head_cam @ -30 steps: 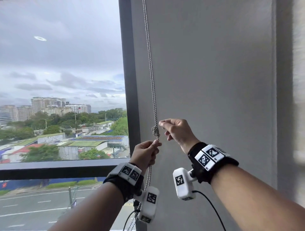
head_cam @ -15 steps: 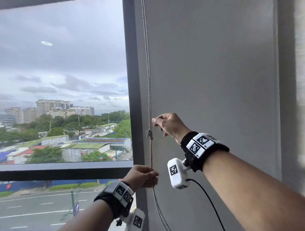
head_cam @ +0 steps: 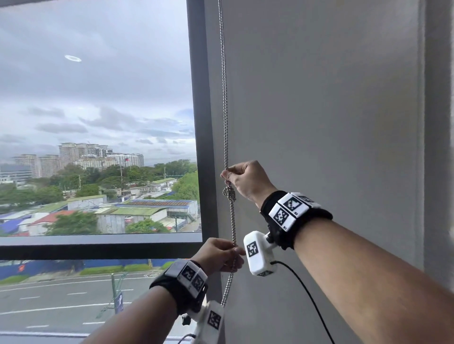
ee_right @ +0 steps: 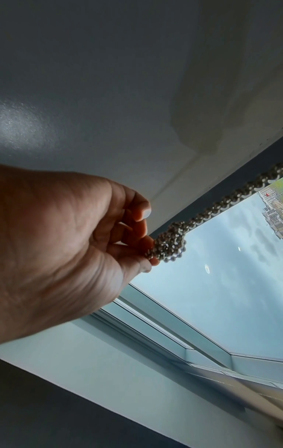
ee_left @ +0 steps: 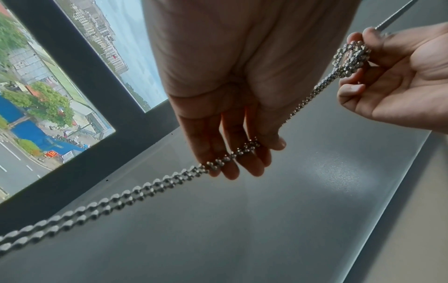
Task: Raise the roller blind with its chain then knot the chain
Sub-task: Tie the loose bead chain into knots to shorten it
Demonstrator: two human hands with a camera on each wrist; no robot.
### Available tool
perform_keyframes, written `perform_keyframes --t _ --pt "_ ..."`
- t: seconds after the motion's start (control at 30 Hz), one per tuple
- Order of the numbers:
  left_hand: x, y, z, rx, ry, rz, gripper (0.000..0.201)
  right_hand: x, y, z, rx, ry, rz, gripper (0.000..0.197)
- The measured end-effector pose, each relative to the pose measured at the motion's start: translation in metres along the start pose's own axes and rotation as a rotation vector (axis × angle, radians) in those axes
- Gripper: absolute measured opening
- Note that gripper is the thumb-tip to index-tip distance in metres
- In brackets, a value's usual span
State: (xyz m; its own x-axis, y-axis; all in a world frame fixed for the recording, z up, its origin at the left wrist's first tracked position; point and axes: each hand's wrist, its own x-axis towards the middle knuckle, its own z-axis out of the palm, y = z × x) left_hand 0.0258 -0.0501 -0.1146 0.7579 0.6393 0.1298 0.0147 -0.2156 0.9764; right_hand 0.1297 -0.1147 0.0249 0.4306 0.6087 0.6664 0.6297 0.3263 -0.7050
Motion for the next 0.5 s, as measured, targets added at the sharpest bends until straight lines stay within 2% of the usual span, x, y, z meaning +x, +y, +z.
perform_keyframes --t 0.13,0.2,0.3,0.43,0.5 --pt "-0.001 0.001 -0.014 0.235 -0.046 -0.008 0.019 -0.002 0.005 -0.008 -0.03 0.062 0.009 0.021" --pt "-0.005 0.013 -0.022 0.243 -0.069 -0.028 0.016 -0.001 0.009 -0.016 -0.04 0.081 0.013 0.022" --pt "-0.01 0.051 -0.034 0.006 -0.108 -0.017 0.02 -0.002 0.014 -0.025 -0.064 0.099 0.012 0.022" --pt "-0.012 0.12 -0.042 -0.374 -0.135 0.149 0.025 -0.002 0.016 -0.031 -0.054 0.122 0.023 0.022" --pt "-0.007 0.149 -0.04 -0.454 -0.129 0.216 0.028 -0.004 0.013 -0.033 -0.061 0.118 0.036 0.021"
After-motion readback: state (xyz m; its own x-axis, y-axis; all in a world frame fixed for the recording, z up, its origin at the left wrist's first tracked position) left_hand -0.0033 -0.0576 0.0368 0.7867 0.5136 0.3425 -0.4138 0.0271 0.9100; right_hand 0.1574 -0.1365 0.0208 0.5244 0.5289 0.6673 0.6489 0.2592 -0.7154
